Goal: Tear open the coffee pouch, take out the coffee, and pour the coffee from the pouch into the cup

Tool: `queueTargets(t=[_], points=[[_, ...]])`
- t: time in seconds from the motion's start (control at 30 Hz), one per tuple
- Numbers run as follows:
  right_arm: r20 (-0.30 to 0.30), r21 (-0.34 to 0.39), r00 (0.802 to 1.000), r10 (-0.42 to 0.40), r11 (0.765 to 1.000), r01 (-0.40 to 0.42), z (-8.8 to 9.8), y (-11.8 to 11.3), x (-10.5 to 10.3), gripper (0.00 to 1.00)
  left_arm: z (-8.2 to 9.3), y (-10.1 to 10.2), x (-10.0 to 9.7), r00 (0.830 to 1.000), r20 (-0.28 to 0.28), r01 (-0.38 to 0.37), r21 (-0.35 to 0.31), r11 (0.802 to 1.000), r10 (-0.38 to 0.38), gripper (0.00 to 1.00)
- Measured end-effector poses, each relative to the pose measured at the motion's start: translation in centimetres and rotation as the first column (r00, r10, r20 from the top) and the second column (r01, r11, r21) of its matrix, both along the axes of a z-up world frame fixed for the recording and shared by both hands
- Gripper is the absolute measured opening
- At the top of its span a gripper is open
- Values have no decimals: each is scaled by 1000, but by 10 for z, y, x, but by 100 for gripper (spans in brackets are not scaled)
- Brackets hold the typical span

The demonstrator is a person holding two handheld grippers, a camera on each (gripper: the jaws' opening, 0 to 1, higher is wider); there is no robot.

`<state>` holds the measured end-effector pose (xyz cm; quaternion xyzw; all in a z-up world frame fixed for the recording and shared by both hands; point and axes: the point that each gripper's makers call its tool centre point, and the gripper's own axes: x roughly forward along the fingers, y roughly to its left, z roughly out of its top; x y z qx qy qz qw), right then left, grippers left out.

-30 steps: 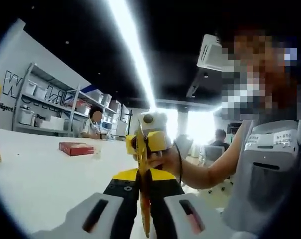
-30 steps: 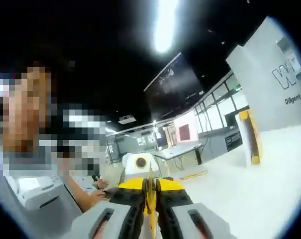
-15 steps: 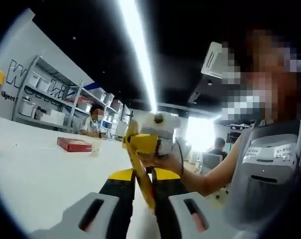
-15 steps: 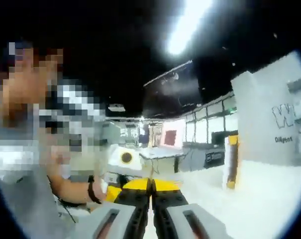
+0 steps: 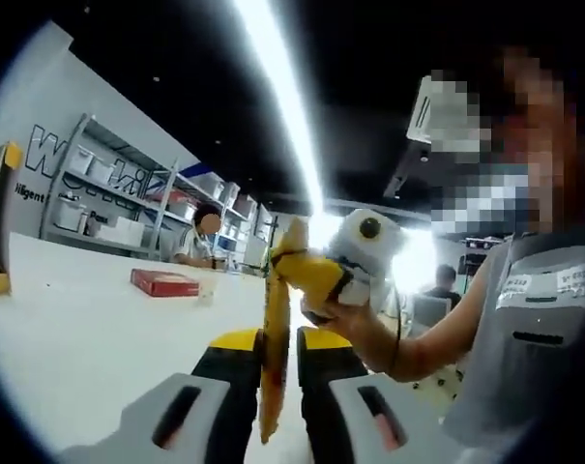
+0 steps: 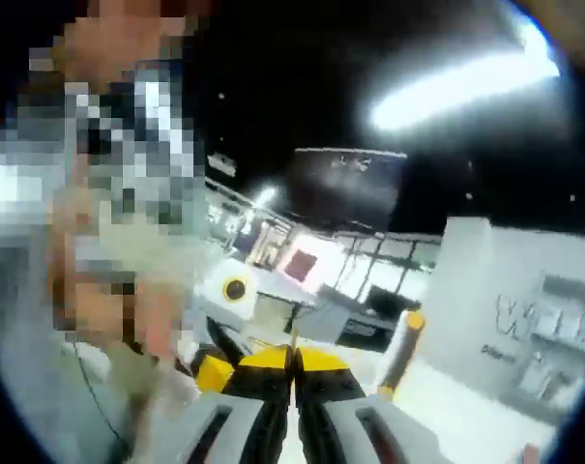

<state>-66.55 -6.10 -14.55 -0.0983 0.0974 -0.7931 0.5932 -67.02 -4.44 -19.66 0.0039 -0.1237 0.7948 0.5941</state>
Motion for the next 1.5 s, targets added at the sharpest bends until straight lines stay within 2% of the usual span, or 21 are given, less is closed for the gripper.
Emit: queueTargets(t=[0.07, 0.17, 0.27, 0.3, 0.33, 0.4, 0.47, 0.57, 0.63, 0.67, 0.73, 0.77, 0.83, 0.87, 0.93, 1.07, 1.17, 1.23, 1.3, 1.43, 1.5], points=[[109, -23, 991, 75, 997, -72, 2, -1, 5, 2, 3, -1, 5, 999, -30, 13, 8, 1000, -13, 15], [202, -89, 967, 152, 987, -137, 7, 0, 5, 2, 8, -3, 13, 998, -66, 22, 5, 1000, -21, 14], [343, -182, 907, 245, 964, -192, 7, -1, 4, 2, 9, -5, 15, 993, -120, -9, -18, 1000, 7, 13], [410, -233, 862, 297, 948, -216, 8, -1, 4, 2, 9, -6, 14, 990, -141, -28, -24, 999, 24, 13], [436, -252, 843, 314, 942, -221, 8, -1, 4, 2, 10, -7, 14, 987, -154, -36, -25, 999, 32, 13], [579, -370, 697, 422, 899, -236, 6, -2, 2, 2, 9, -7, 14, 987, -157, -45, -34, 998, 39, 13], [633, -438, 600, 490, 865, -244, 3, -2, 3, 2, 7, -7, 12, 986, -159, -50, -47, 998, 42, 13], [665, -531, 488, 565, 817, -222, 1, -3, 6, 2, 7, -7, 8, 988, -153, -44, -51, 998, 35, 13], [669, -549, 471, 575, 809, -209, -1, -3, 5, 2, 6, -4, 6, 989, -148, -35, -63, 997, 25, 13], [670, -544, 479, 567, 814, -203, -3, -1, 3, 2, 5, -2, 4, 989, -147, -37, -73, 997, 26, 13], [672, -493, 545, 501, 852, -175, -6, 3, -5, 2, 0, 2, 2, 989, -147, -42, -89, 995, 29, 13], [662, -456, 594, 456, 875, -164, -6, 5, -8, 2, -2, 3, 2, 989, -143, -43, -93, 995, 30, 13], [601, -338, 732, 321, 932, -131, -8, 7, -17, 2, -6, 5, 5, 995, -96, -22, -98, 995, 13, 13], [560, -281, 787, 259, 953, -114, -6, 9, -23, 2, -7, 5, 6, 996, -86, -18, -96, 995, 9, 14], [470, -193, 865, 176, 977, -94, -4, 7, -19, 2, -6, 5, 10, 997, -74, 12, -67, 998, -17, 16], [351, -153, 920, 175, 980, -128, 8, 4, -1, 2, 0, 7, 9, 998, -44, 45, -22, 999, -46, 22], [315, -185, 916, 249, 963, -198, 17, 7, 11, 2, 6, 10, 12, 996, -57, 67, 4, 998, -66, 25], [323, -197, 913, 250, 961, -193, 18, 13, 8, 2, 8, 14, 15, 994, -64, 86, 13, 996, -85, 23], [289, -161, 939, 189, 976, -147, 14, 17, -2, 2, 7, 17, 18, 993, -87, 81, -12, 997, -82, 14], [197, -116, 961, 193, 978, -172, 11, 16, 1, 3, 3, 18, 14, 994, -88, 59, -35, 998, -62, 12], [199, -129, 946, 258, 963, -235, 11, 15, 11, 9, 1, 15, 11, 995, -86, 48, -36, 998, -51, 11]])
